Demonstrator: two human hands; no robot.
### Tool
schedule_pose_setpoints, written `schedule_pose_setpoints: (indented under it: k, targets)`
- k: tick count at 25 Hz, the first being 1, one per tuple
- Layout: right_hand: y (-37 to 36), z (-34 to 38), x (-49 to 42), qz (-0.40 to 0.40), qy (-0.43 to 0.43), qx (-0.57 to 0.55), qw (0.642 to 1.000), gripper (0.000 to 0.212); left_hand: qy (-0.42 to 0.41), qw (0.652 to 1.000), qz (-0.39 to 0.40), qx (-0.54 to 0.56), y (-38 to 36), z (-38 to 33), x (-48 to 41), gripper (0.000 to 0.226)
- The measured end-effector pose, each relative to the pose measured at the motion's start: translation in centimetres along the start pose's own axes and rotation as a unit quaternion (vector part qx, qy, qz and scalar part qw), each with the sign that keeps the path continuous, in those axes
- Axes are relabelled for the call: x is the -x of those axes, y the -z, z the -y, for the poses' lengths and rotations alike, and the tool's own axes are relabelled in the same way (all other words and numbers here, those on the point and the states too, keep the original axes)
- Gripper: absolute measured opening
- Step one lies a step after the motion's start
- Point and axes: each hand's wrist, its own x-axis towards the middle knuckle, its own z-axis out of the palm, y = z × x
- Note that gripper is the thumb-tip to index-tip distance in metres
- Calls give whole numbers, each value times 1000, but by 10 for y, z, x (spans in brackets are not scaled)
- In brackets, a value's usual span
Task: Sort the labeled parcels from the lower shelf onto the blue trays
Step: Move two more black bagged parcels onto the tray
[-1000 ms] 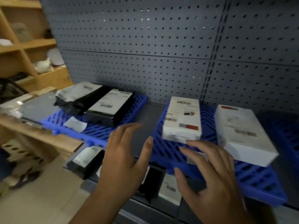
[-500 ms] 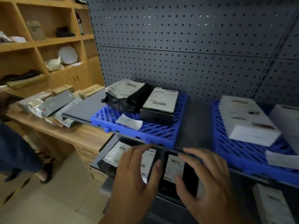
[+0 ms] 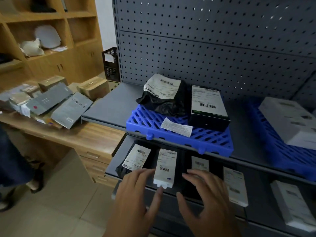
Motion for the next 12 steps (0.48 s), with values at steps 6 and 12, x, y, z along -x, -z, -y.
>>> schedule_pose_setpoints:
  k: [6,12]
  targets:
    - [-38,-48,1,18,-35,20,999,40,-5,999,15,-47,-29,34,-10,42]
    - [-131,-174,25,16,-341,50,939,66,35,990,-4,-137,-98,161,-41,52]
